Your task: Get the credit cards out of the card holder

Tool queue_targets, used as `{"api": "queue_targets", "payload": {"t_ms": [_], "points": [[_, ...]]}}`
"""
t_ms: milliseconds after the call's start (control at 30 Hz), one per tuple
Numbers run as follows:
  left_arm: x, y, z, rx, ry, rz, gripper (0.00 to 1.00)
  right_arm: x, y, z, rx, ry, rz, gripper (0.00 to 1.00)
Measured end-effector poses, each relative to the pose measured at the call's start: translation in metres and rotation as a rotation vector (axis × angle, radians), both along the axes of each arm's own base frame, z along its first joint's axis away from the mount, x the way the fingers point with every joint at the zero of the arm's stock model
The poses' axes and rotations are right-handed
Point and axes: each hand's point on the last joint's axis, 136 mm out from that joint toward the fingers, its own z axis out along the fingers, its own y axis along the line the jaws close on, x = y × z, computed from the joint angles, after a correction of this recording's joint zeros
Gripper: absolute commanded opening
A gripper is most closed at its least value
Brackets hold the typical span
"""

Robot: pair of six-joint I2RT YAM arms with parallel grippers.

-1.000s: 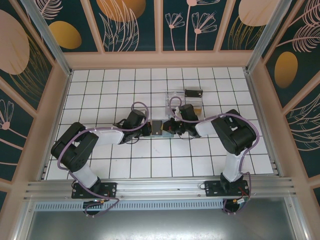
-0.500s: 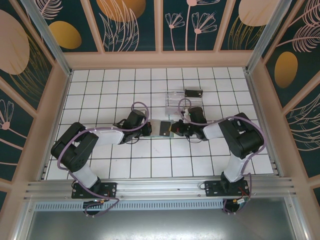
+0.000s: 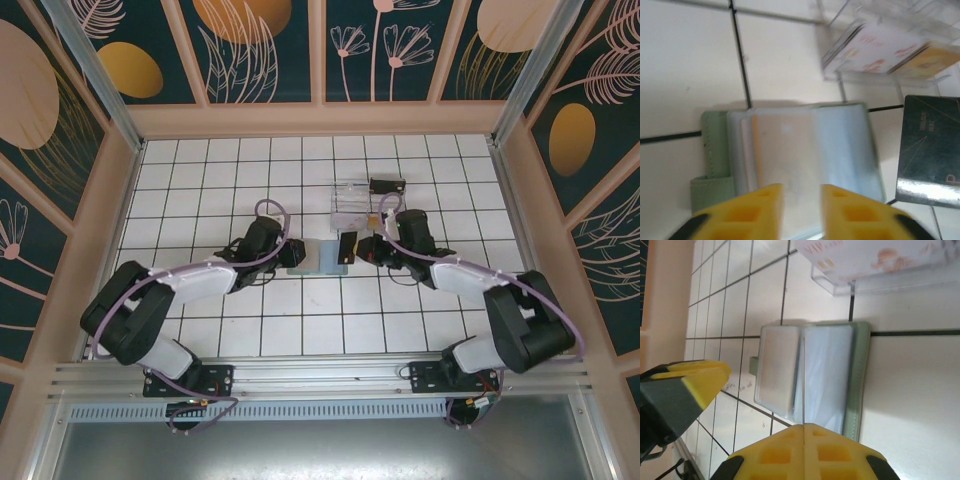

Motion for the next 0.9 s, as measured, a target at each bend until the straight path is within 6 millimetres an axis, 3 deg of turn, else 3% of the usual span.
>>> {"api": "queue_targets", "payload": {"t_ms": [100,167,333,533,733,900], "points": [[-0.002,0.003,0.021,-0.054,-0.068,0.012,0.82,0.005,-0.008,0.021,-0.061,-0.076,-0.022,0.00],[-0.004,0.008,0.031,-0.078,-0.106,0.028,0.97,0.008,-0.010,0.036,-0.110,-0.132,-0.029,0.00],[-0.011,0.030,0.054,-0.106,-0.228,0.087,0.99,0.019,-0.003,0.076,-0.263,-0.324,-0.002,0.00],[-0.015,0.049,0.069,-0.126,-0.353,0.143,0.99,0.034,-0.004,0.107,-0.492,-0.584,0.080,0.00],[-0.029,0.065,0.061,-0.164,-0.401,0.172,0.99,0.049,-0.013,0.118,-0.771,-0.806,0.198,0.00],[-0.031,0.066,0.076,-0.210,-0.449,0.177,0.99,0.079,-0.024,0.121,-1.016,-0.925,0.306,0.00]]}}
